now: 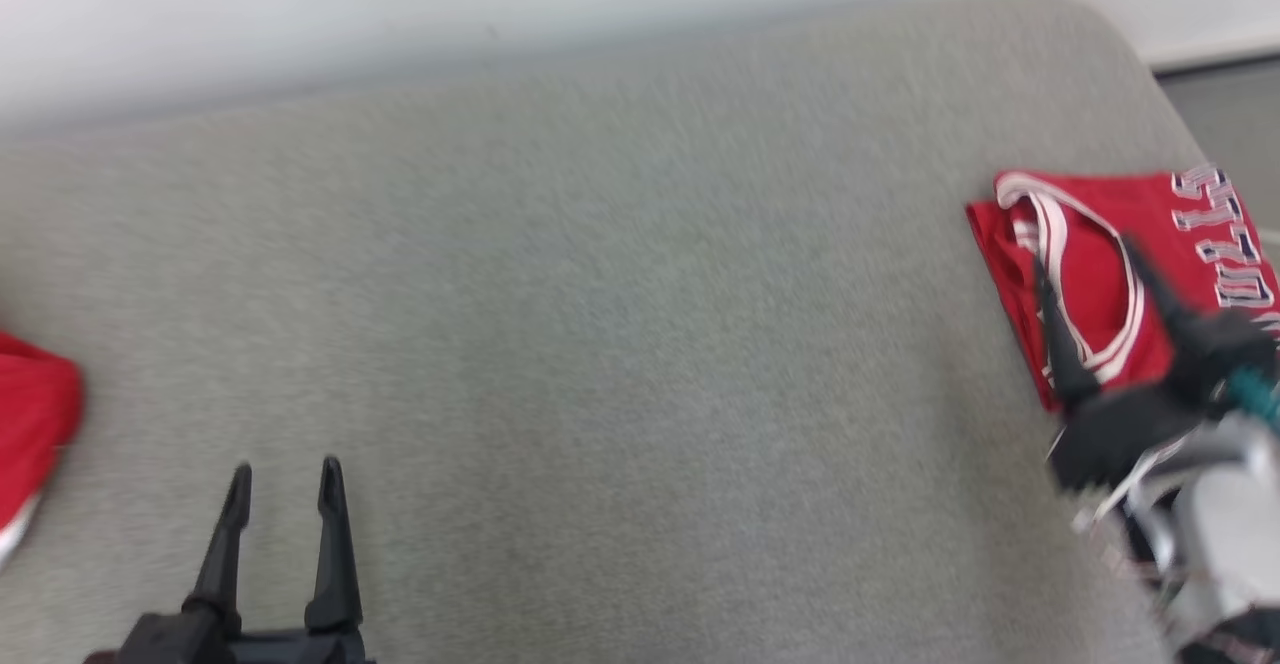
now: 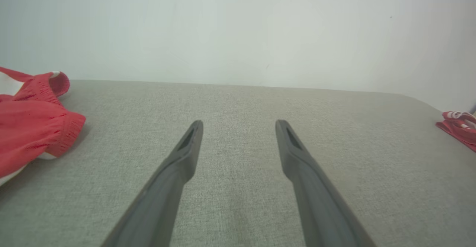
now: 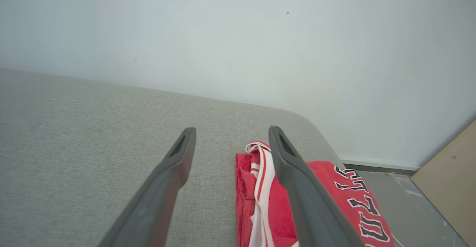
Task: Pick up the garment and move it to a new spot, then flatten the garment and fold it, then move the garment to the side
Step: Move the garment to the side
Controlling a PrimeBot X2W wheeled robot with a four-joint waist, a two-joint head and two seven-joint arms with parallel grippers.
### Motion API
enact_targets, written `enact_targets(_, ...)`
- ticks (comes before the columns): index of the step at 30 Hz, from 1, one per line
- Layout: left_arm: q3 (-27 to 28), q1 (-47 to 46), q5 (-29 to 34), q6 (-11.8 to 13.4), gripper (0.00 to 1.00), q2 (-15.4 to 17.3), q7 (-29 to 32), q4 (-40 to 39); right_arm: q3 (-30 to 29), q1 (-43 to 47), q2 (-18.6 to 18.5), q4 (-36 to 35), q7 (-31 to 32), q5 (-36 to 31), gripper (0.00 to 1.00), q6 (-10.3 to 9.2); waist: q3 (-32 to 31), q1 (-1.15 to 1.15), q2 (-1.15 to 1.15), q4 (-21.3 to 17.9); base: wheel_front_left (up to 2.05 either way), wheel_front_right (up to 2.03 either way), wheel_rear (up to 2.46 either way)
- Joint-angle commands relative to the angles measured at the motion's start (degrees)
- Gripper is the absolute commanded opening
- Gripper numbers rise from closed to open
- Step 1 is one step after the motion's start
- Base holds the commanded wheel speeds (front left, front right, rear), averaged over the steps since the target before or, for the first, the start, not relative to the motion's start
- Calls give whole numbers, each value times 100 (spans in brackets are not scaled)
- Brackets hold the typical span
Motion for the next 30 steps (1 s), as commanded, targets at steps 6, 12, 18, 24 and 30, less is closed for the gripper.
enact_targets(6, 203, 268, 48, -23, 100, -43, -17, 212, 44, 946, 478, -437, -207, 74, 100, -14, -1081, 2, 1, 681, 0, 0, 0)
enact_targets(12, 249, 453, 141, -25, 100, -46, -16, 416, -142, 1624, 972, -565, -303, -92, 100, -14, -1328, 2, 1, 824, 0, 0, 0)
enact_targets(18, 226, 649, 202, -31, 100, -49, -16, 633, -252, 2079, 1195, -589, -335, -159, 100, -14, -1512, 2, 1, 902, 0, 0, 0)
enact_targets(24, 223, 762, 33, -22, 100, -50, -16, 721, -381, 2392, 1307, -644, -307, -173, 100, -14, -1608, 2, 1, 980, 0, 0, 0)
enact_targets(30, 187, 863, 46, -35, 100, -50, -16, 747, -457, 2656, 1428, -682, -290, -162, 100, -14, -1702, 2, 1, 1000, 0, 0, 0)
